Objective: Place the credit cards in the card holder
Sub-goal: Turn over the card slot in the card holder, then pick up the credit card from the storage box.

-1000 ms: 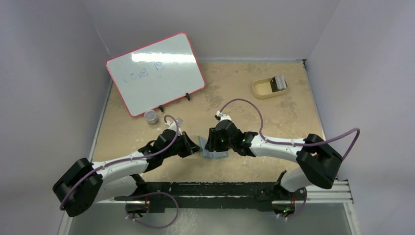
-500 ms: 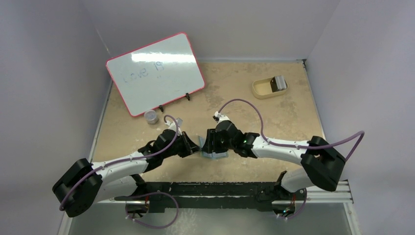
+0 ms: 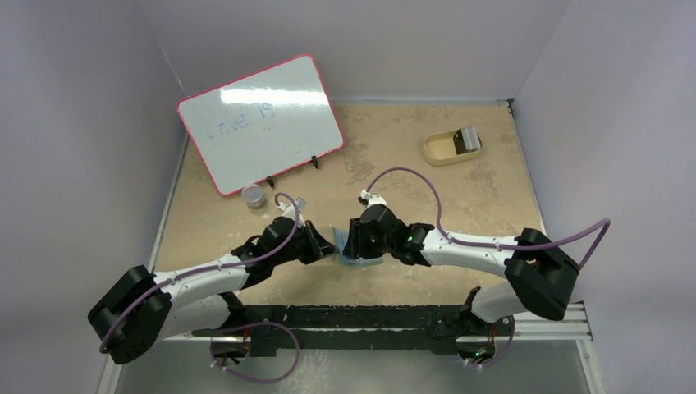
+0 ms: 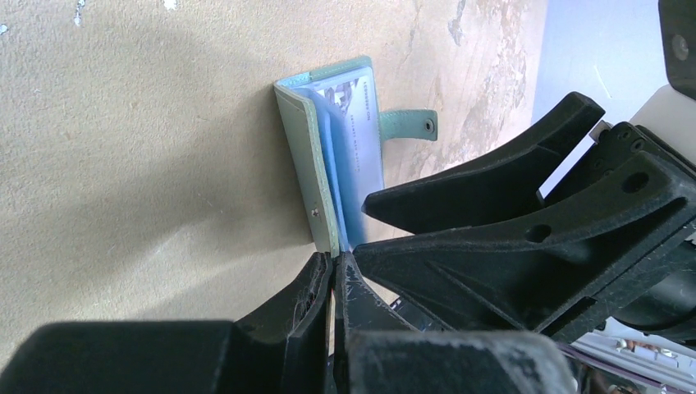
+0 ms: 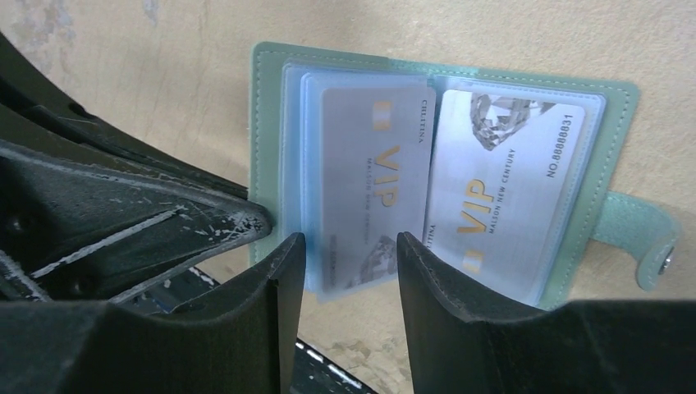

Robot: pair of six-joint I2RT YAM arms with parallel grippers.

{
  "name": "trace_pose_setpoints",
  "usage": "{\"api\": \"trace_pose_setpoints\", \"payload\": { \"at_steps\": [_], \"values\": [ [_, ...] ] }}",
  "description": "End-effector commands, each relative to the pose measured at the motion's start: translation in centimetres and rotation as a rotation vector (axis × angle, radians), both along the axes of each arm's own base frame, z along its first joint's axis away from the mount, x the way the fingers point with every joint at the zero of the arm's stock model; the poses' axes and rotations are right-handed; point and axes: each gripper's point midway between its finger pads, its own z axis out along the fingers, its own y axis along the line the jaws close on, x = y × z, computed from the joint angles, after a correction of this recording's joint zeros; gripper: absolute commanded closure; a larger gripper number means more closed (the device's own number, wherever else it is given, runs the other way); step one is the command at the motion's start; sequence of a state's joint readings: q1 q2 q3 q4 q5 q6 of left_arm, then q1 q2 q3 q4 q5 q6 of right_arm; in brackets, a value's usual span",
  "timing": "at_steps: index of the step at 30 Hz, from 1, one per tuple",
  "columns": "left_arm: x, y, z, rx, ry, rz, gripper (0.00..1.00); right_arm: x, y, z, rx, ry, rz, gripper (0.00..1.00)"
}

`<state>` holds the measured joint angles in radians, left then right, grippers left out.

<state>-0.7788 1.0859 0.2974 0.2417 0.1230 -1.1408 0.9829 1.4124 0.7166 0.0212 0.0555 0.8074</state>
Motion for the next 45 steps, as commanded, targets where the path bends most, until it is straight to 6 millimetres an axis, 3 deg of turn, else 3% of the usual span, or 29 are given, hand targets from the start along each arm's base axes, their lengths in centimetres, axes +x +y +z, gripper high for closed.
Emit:
{"api": "trace_pose_setpoints", "payload": {
  "at_steps": [1, 11, 19, 27, 31, 38, 41, 45],
  "values": [
    [1.3, -0.9, 2.9, -0.063, -0.075, 0.008, 1.00, 1.0, -0.4, 0.6, -0.044, -0.037, -0.046, 0.53],
    [1.3, -0.7, 2.7, -0.051, -0.075, 0.009, 1.00, 1.7, -2.4, 1.2, -0.133, -0.068, -0.110, 0.51],
    [1.2, 0.6, 0.7, 0.051, -0.068, 0.022, 1.00, 1.6, -4.4, 0.5, -0.244, -0.050, -0.148, 0.42],
    [1.7, 2.2, -0.7, 0.160, -0.062, 0.072, 0.97, 3.0, -5.7, 2.5, -0.273, -0.111, -0.175, 0.38],
    [2.2, 3.4, -0.6, 0.229, -0.070, 0.107, 0.89, 5.7, -7.2, 3.6, -0.279, -0.159, -0.200, 0.36],
    [3.2, 4.7, 1.4, 0.274, -0.117, 0.171, 0.69, 14.1, -12.2, 8.2, -0.319, -0.310, -0.303, 0.33],
    [3.4, 4.1, 2.7, 0.252, -0.139, 0.155, 0.67, 17.6, -15.1, 9.8, -0.377, -0.369, -0.357, 0.33],
    [3.1, 1.4, 5.1, 0.137, -0.169, 0.058, 0.66, 21.6, -18.8, 10.9, -0.466, -0.409, -0.416, 0.31]
  ]
}}
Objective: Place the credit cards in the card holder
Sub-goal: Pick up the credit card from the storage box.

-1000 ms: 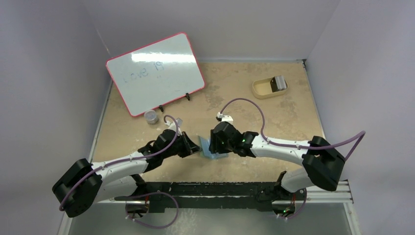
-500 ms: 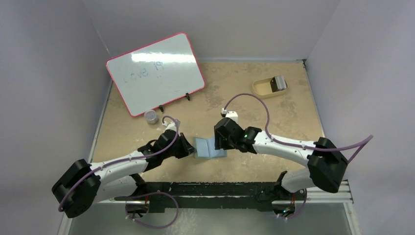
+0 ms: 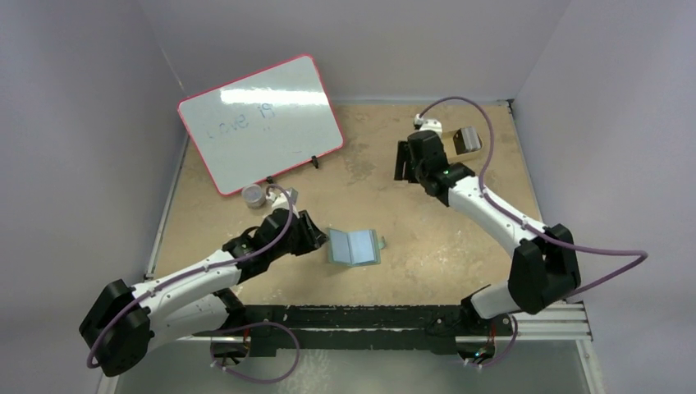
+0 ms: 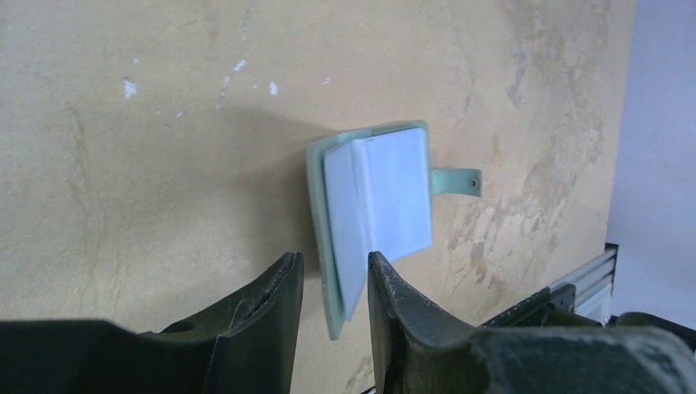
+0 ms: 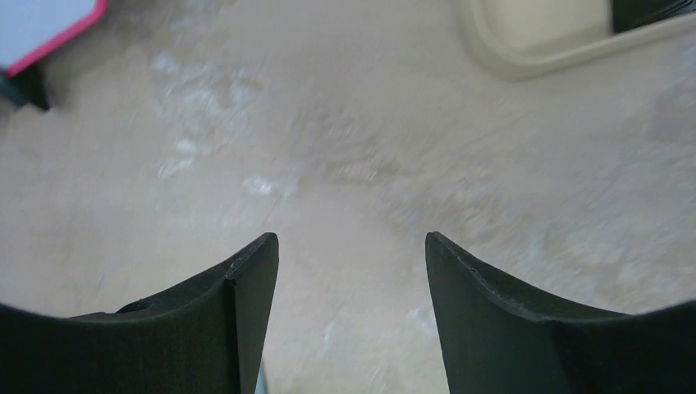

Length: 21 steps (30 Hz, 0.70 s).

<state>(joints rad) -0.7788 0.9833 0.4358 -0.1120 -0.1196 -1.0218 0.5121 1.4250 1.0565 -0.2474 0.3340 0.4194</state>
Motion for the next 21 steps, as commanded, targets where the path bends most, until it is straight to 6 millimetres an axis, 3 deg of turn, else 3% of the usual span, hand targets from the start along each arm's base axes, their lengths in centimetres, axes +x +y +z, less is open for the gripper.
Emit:
{"api": "trace_pose_setpoints", "payload": {
  "at_steps": [1, 4, 7, 13, 21],
  "values": [
    [0.7, -3.5, 4.9, -0.128, -0.087, -0.124, 0.66, 4.9, -4.1, 2.5, -0.147, -0.085, -0.051, 0.31],
    [0.7, -5.7, 6.7, -0.184, -0.092, -0.217, 0.67, 6.7, -6.9, 2.5, -0.210, -0.074, -0.104, 0.31],
    [0.8, -6.8, 6.5, -0.198, -0.085, -0.253, 0.67, 8.4, -10.2, 2.1, -0.283, -0.050, -0.146, 0.30],
    [1.4, -6.0, 1.6, -0.093, -0.015, -0.216, 0.67, 10.6, -15.3, 1.5, -0.403, 0.005, -0.220, 0.27],
    [1.1, -4.5, -2.5, -0.010, 0.053, -0.157, 0.69, 13.1, -19.9, 0.7, -0.517, 0.046, -0.295, 0.28]
  ]
}}
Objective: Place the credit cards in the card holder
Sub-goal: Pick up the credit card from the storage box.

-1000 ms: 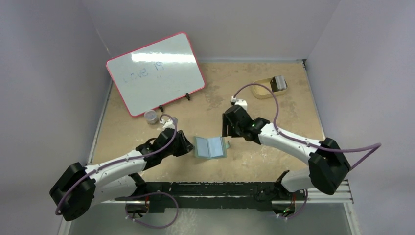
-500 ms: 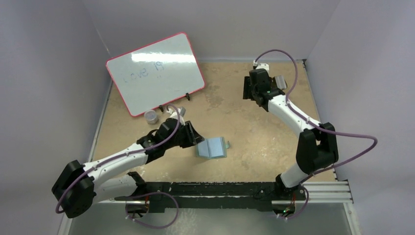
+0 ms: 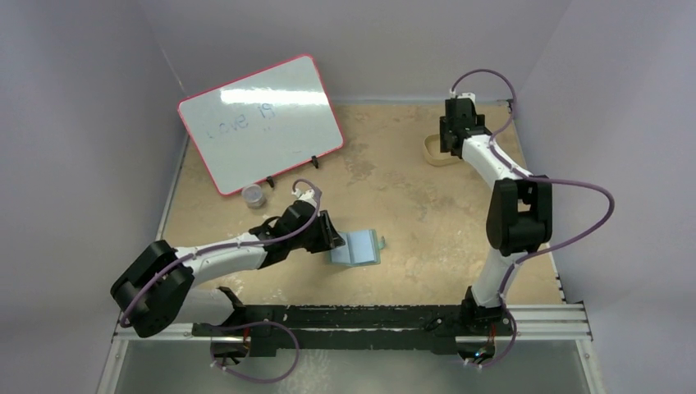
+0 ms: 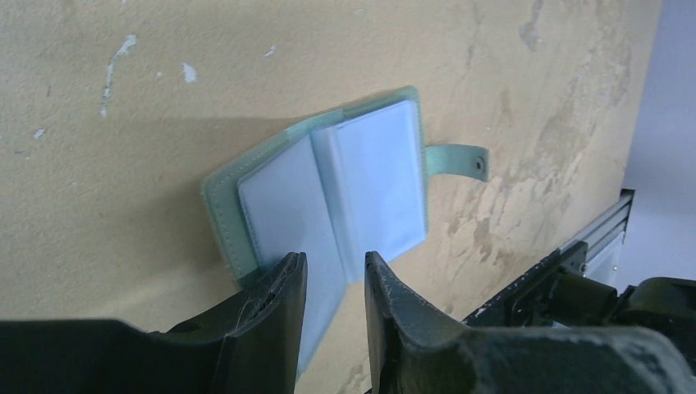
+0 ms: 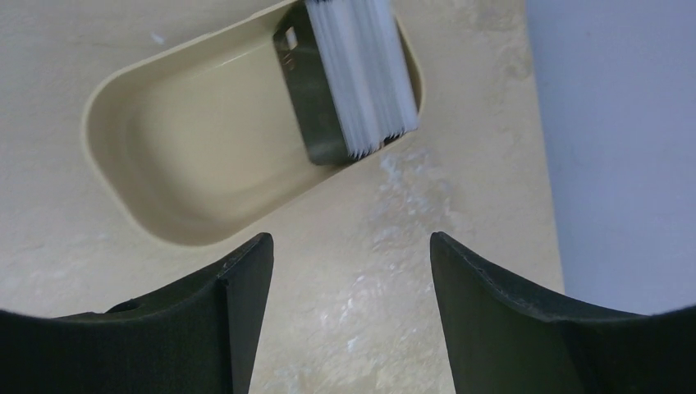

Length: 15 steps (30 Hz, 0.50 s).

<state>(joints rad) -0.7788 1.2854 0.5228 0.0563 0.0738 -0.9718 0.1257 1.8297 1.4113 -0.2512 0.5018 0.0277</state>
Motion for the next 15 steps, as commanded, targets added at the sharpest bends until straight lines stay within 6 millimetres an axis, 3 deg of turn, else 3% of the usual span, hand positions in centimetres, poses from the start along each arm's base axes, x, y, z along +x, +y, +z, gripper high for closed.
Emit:
{"api": "trace_pose_setpoints", "payload": {
  "at_steps": [1, 10, 15],
  "values": [
    [0.7, 0.7, -0.7, 0.021, -0.036, 0.027, 0.69, 1.9, -2.3, 2.3, -0.108, -0.034, -0.028, 0.28],
    [0.8, 3.7, -2.8, 0.188, -0.040, 0.079, 0.69, 5.8, -4.1, 2.2, -0.144, -0.013, 0.002, 0.30],
    [1.1, 4.8, -3.1, 0.252, -0.058, 0.089, 0.68, 7.2, -3.2, -0.3, -0.084, 0.060, 0.058, 0.32]
  ]
}}
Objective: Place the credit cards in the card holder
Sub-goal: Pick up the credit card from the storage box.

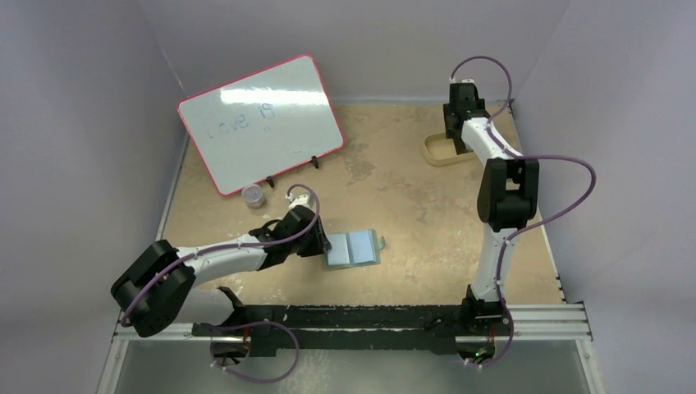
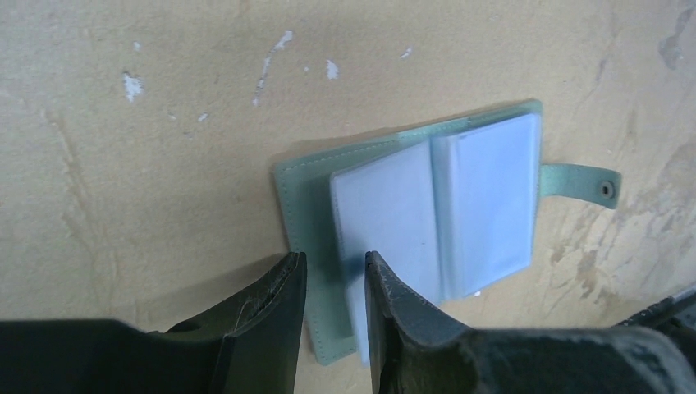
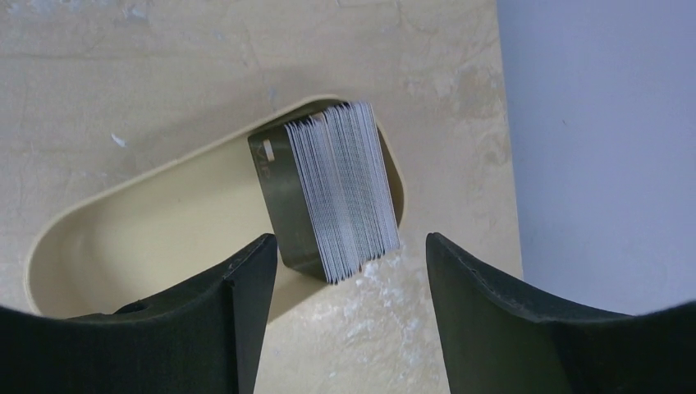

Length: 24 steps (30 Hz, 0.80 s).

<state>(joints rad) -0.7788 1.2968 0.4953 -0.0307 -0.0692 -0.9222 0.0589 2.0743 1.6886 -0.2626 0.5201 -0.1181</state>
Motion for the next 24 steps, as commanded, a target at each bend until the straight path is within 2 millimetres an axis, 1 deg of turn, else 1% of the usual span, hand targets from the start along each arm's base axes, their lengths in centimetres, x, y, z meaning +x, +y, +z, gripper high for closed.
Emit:
{"api": "trace_pose_setpoints", "payload": {
  "at_steps": [1, 7, 11, 15, 17, 24],
  "values": [
    [1.1, 1.4, 0.2, 0.082, -0.058, 0.020, 0.68, 1.4, 0.4, 0.4, 0.023, 0.033, 0.045, 0.32],
    [1.7, 1.4, 0.9, 0.091, -0.082, 0.028, 0.68, 2.1, -0.5, -0.8, -0.035, 0.078, 0.029, 0.32],
    [1.6, 1.6, 1.0, 0.090, -0.082, 0.031, 0.68, 1.8, -1.4, -1.5, -0.085, 0.111, -0.006, 0.35],
    [1.3, 1.9, 1.5, 0.092, -0.086, 0.032, 0.68, 1.5, -2.2, -1.3, -0.131, 0.113, -0.031, 0.44],
    [1.3, 2.1, 2.0, 0.088, -0.093, 0.042, 0.68, 1.4, -2.4, -0.8, -0.144, 0.110, -0.036, 0.51],
    [1.4, 1.7, 5.2, 0.037, -0.121, 0.051, 0.69, 1.5, -2.5, -0.2, -0.152, 0.103, -0.034, 0.67]
  ]
}}
